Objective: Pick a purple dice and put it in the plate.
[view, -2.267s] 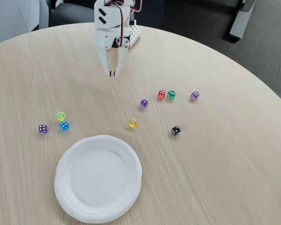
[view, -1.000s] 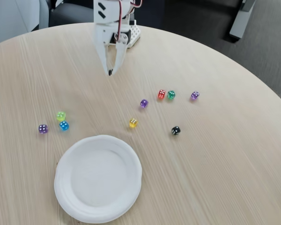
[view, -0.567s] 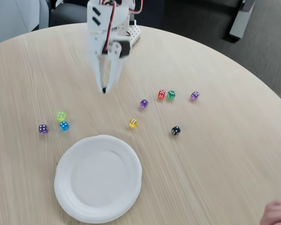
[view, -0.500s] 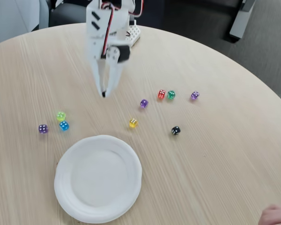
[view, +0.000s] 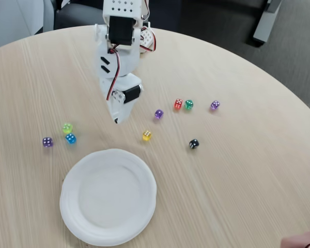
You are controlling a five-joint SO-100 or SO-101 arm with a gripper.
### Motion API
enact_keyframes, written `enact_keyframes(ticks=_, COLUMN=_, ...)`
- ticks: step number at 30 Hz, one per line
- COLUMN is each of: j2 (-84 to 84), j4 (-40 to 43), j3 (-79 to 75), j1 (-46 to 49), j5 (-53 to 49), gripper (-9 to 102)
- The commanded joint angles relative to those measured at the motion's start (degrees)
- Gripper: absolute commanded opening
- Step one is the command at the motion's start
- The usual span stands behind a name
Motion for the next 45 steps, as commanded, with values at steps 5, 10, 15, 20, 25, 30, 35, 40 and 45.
enact_keyframes(ticks=5, j2=0.9, j4=12.1, j3=-2.1, j1=0.6, j5=-2.0, gripper=0)
enact_keyframes(ticks=10, j2=0.7, j4=22.0, j3=-2.3, j1=0.6, j5=-3.3, gripper=1)
enact_keyframes(ticks=15, j2=0.0, j4=22.9, j3=-2.2, j1=0.7, j5=-2.6, gripper=2)
enact_keyframes(ticks=20, j2=-0.1, j4=22.1, j3=-2.3, j1=0.7, j5=1.2, gripper=4)
enact_keyframes(ticks=25, j2=-0.3, j4=21.8, j3=-2.4, j1=0.8, j5=8.0, gripper=4)
enact_keyframes(ticks=30, j2=-0.3, j4=18.0, j3=-2.4, j1=2.8, j5=14.1, gripper=10)
enact_keyframes(ticks=35, j2=-0.3, j4=15.5, j3=-2.3, j1=10.0, j5=15.1, gripper=13)
enact_keyframes(ticks=40, j2=-0.3, j4=13.8, j3=-2.3, j1=16.4, j5=18.2, gripper=15)
enact_keyframes(ticks=45, j2=-0.3, j4=13.7, j3=-2.3, j1=19.3, j5=20.7, gripper=18)
